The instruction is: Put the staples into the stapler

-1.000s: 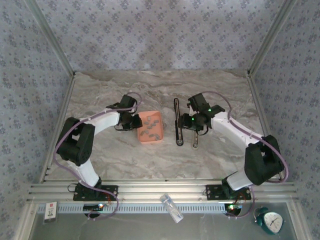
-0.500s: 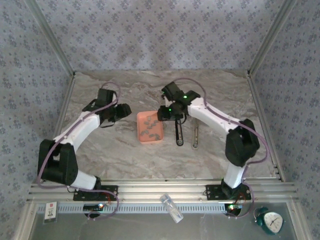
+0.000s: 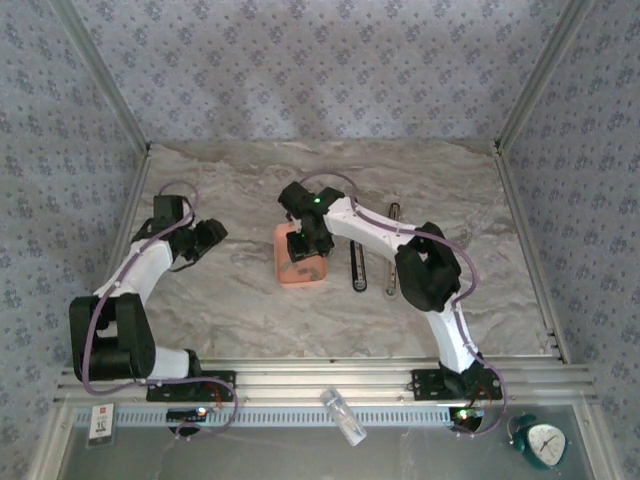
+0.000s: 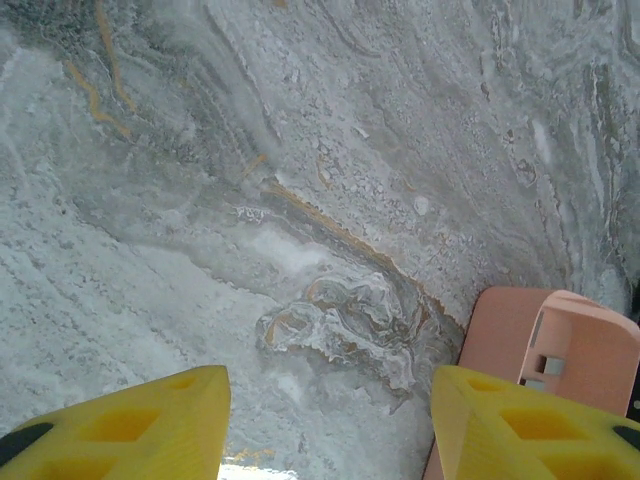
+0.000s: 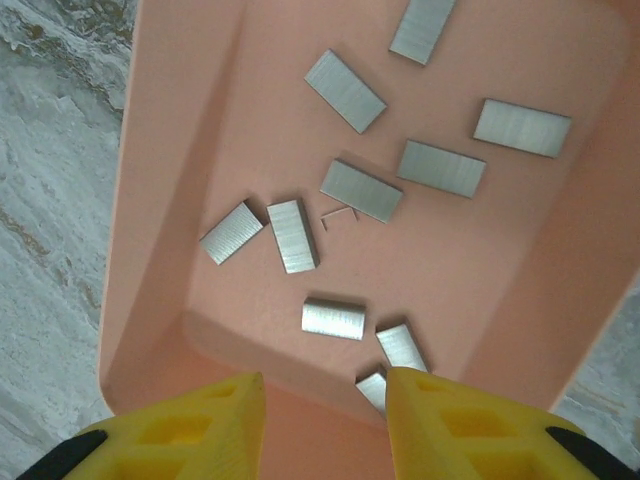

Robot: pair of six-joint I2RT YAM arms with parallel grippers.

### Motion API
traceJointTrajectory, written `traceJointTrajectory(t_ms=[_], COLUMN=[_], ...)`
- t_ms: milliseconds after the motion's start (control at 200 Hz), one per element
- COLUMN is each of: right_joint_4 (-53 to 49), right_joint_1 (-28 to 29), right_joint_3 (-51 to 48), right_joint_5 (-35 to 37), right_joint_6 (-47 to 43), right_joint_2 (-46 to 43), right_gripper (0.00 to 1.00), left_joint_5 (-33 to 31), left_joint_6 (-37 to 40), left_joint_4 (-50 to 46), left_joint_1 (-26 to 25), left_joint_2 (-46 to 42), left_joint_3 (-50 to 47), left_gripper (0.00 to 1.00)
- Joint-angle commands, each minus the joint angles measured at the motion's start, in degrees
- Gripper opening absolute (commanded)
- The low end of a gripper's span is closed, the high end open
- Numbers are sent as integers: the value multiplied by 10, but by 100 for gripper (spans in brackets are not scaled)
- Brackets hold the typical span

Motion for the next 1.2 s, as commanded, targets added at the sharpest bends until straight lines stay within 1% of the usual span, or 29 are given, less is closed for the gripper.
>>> traceJointTrajectory(t_ms=[0,185,405,959,1194], right_joint_4=[-25,-19,-11,17,18], right_joint_1=[7,10,12,15,15], right_joint_3=[35,58,80,90,95], right_joint_5=[8,0,-2,-5,14], right_joint_6=[-13,-16,-23,-23,-24], right_joint_2=[28,60,87,124,140], right_gripper=[37,37,39,37,36], left_joint_5=[24,30,30,29,29], left_joint_6=[7,7,9,13,15], left_joint_4=[14,15,15,15,16], left_joint_1=[12,20,22,23,23], left_joint_2=[-12,-7,-4,2,7], left_joint_3=[-9,-12,-9,-6,-5], left_gripper=[56,56,55,55,55])
